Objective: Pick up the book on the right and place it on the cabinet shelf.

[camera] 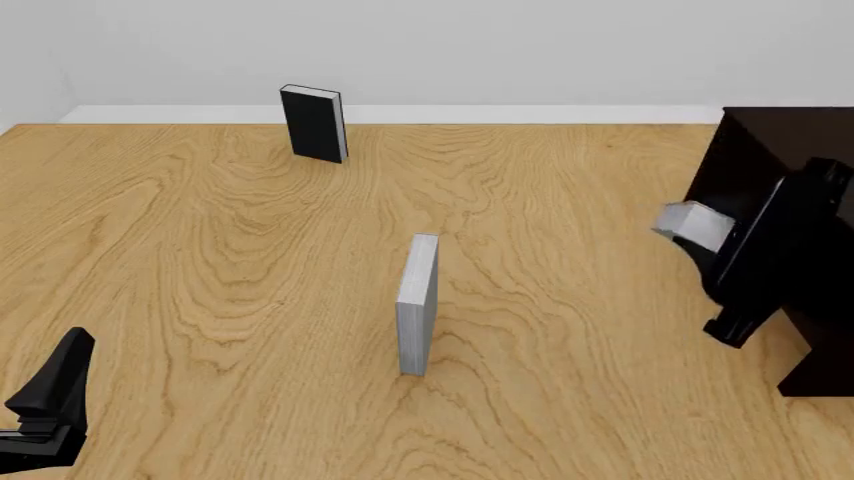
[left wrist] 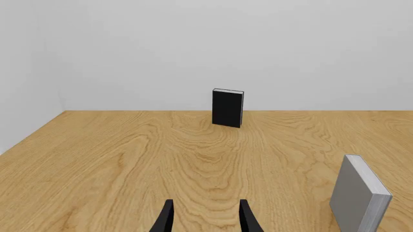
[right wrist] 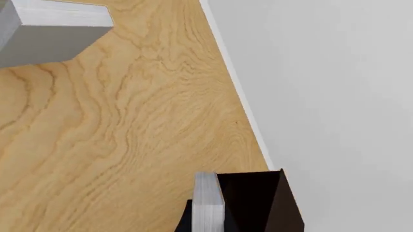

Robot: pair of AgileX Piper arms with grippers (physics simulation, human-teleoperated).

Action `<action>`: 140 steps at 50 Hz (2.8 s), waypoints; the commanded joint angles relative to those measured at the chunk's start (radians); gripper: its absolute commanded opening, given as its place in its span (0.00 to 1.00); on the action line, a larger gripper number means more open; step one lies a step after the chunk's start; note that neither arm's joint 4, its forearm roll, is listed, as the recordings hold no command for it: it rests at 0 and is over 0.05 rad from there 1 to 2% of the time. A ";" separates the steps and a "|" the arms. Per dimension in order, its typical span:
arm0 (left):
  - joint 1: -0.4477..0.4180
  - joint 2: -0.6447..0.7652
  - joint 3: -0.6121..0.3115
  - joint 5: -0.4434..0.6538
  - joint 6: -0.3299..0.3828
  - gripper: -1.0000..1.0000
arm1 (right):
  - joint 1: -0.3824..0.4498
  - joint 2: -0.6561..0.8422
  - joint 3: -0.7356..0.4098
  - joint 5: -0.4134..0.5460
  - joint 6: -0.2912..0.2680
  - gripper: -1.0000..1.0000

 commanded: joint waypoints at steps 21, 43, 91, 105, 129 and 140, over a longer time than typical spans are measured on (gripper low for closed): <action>0.000 0.000 0.000 0.000 0.000 1.00 | 0.040 0.031 0.191 -0.367 -0.149 0.00; 0.000 0.000 0.000 0.000 0.000 1.00 | -0.015 0.079 0.341 -0.694 -0.332 0.00; 0.000 0.000 0.000 0.000 0.000 1.00 | 0.051 0.504 0.518 -1.400 -0.479 0.00; 0.000 0.000 0.000 0.000 0.000 1.00 | 0.024 0.557 0.463 -1.435 -0.505 0.00; 0.000 0.000 0.000 0.000 0.000 1.00 | -0.033 0.682 0.405 -1.462 -0.514 0.00; 0.000 0.000 0.000 0.000 0.000 1.00 | -0.054 0.707 0.391 -1.463 -0.535 0.00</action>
